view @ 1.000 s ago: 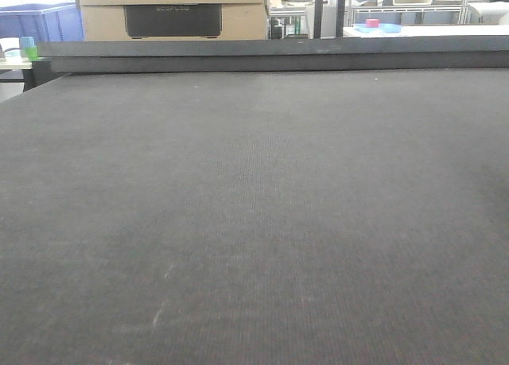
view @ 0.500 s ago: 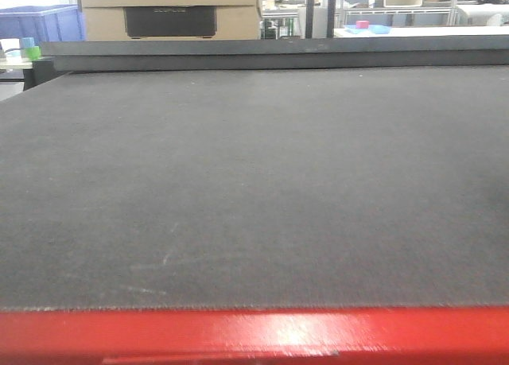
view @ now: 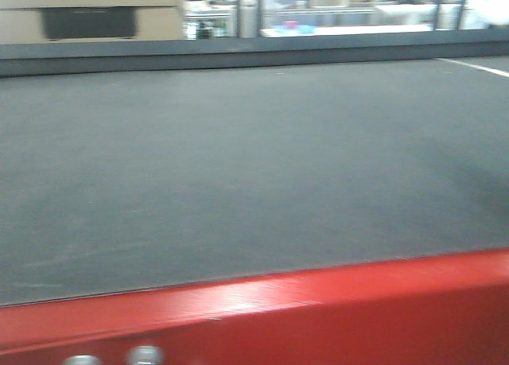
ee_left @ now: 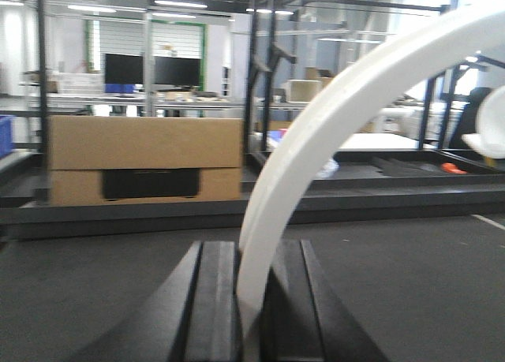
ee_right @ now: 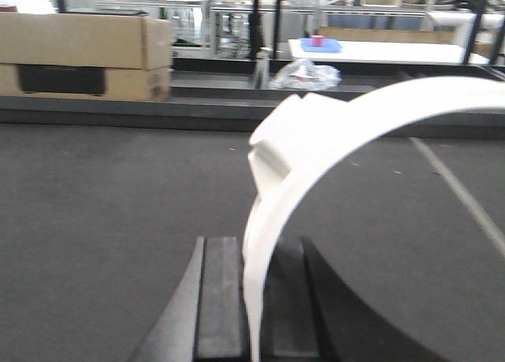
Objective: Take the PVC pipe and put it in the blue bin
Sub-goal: 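Drive the base past the red table toward the shelf of blue bins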
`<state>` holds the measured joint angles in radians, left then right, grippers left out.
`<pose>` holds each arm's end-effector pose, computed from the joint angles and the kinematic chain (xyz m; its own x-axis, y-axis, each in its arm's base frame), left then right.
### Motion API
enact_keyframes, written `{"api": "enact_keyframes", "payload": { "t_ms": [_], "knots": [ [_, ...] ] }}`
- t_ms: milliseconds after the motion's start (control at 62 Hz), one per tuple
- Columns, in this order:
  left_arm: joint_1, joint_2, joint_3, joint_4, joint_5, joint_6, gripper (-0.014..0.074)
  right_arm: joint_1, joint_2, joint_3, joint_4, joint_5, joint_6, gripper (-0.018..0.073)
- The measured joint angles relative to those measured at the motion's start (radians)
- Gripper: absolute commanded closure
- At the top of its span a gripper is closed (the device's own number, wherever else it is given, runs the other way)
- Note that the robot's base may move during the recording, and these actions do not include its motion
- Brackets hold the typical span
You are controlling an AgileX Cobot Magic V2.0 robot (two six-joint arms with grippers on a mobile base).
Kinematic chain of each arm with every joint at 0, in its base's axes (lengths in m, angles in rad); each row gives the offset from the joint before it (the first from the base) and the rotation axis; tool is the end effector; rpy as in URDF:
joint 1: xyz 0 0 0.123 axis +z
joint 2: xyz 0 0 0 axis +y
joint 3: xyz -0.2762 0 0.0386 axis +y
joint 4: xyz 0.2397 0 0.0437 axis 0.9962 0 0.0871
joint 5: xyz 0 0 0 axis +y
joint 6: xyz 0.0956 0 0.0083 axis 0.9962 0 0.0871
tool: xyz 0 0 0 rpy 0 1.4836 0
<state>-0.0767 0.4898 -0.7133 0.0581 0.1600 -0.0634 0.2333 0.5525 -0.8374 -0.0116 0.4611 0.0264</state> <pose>0.0932 -0.0063 0.3971 0.1495 -0.0176 -0.9886 0.0684 0.9976 -0.0074 0.0959 0.0223 0.4015 -0.0901 -0.0049 -0.9959 -0.2248 0.9743 0.0155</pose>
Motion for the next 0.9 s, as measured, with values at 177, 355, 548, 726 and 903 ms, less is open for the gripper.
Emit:
{"api": "enact_keyframes", "payload": {
  "t_ms": [177,355,548,726,903],
  "knots": [
    [0.000,0.000,0.000,0.000,0.000,0.000,0.0707,0.000,0.000,0.000,0.000,0.000,0.000,0.0721],
    [0.000,0.000,0.000,0.000,0.000,0.000,0.0707,0.000,0.000,0.000,0.000,0.000,0.000,0.0721],
    [0.000,0.000,0.000,0.000,0.000,0.000,0.0707,0.000,0.000,0.000,0.000,0.000,0.000,0.0721],
    [0.000,0.000,0.000,0.000,0.000,0.000,0.0707,0.000,0.000,0.000,0.000,0.000,0.000,0.0721],
    [0.000,0.000,0.000,0.000,-0.001,0.000,0.0707,0.000,0.000,0.000,0.000,0.000,0.000,0.0721]
  ]
}}
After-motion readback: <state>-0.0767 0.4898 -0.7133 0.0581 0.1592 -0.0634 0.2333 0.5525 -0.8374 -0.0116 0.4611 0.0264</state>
